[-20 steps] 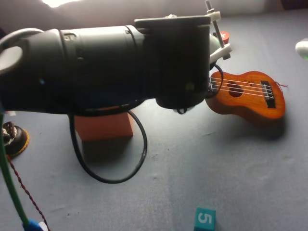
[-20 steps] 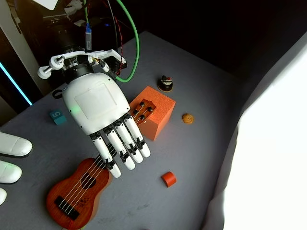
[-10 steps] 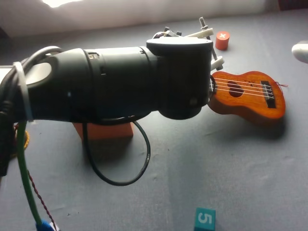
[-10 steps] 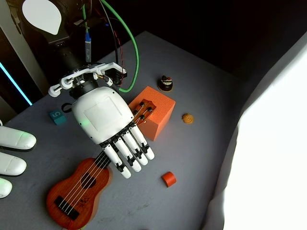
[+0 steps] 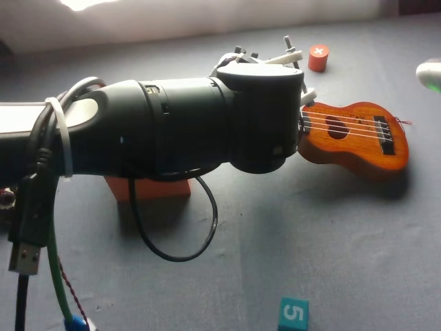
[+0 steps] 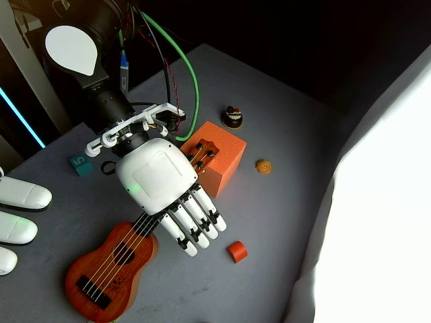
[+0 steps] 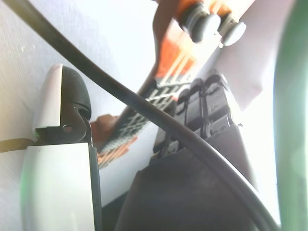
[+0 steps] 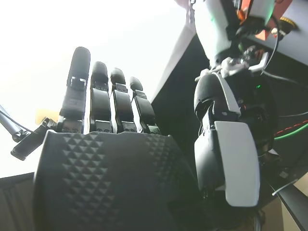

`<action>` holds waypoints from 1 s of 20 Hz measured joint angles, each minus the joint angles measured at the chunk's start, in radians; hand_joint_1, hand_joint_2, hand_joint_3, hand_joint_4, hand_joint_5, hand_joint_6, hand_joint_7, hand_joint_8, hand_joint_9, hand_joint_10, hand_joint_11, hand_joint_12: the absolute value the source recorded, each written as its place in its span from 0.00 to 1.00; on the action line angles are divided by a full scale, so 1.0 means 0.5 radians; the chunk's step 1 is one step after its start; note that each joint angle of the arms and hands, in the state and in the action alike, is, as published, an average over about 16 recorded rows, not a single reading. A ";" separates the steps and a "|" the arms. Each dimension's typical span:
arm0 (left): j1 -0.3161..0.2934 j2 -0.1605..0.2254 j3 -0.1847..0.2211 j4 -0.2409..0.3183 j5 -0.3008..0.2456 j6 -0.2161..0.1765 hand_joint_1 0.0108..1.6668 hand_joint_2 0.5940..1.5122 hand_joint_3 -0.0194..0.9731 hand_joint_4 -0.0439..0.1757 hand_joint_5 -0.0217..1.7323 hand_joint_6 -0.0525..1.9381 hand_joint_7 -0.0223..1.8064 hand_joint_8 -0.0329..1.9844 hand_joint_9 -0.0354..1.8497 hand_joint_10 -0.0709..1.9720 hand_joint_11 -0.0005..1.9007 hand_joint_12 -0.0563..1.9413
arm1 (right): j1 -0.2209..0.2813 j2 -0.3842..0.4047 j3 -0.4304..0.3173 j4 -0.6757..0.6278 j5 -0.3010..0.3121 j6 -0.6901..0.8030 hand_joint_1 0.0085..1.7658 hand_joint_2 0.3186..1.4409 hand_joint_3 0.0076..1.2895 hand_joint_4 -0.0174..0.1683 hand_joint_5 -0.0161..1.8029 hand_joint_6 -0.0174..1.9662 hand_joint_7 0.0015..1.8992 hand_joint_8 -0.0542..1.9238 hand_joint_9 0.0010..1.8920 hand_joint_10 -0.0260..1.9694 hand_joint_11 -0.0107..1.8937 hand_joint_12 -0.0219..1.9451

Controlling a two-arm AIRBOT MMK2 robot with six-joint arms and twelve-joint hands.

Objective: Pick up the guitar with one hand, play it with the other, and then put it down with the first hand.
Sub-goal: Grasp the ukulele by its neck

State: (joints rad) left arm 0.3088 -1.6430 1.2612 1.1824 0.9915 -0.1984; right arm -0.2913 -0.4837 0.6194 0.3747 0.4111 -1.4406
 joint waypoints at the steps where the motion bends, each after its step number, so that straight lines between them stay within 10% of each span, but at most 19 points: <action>1: 0.009 -0.007 0.011 0.005 -0.006 -0.003 0.76 0.45 0.03 0.18 0.02 0.03 0.02 0.01 0.03 0.04 0.01 0.03 | 0.000 0.000 -0.001 0.000 0.000 0.000 0.22 0.83 0.01 0.12 0.03 0.03 0.04 0.03 0.02 0.13 0.02 0.40; 12: 0.082 -0.046 0.068 0.050 -0.054 -0.025 0.74 0.46 0.03 0.19 0.03 0.03 0.03 0.01 0.04 0.04 0.01 0.05 | 0.000 0.000 -0.005 0.001 -0.001 -0.002 0.22 0.84 0.01 0.12 0.04 0.03 0.05 0.03 0.02 0.14 0.02 0.38; 20: 0.099 -0.049 0.070 0.078 -0.075 -0.027 0.70 0.46 0.03 0.21 0.17 0.38 0.14 0.40 0.14 0.42 0.10 0.51 | 0.000 0.000 -0.006 0.002 -0.002 -0.003 0.23 0.85 0.01 0.12 0.04 0.03 0.05 0.03 0.01 0.14 0.02 0.35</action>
State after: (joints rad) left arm 0.3581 -1.6676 1.2963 1.2212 0.9542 -0.2117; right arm -0.2913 -0.4835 0.6167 0.3759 0.4102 -1.4421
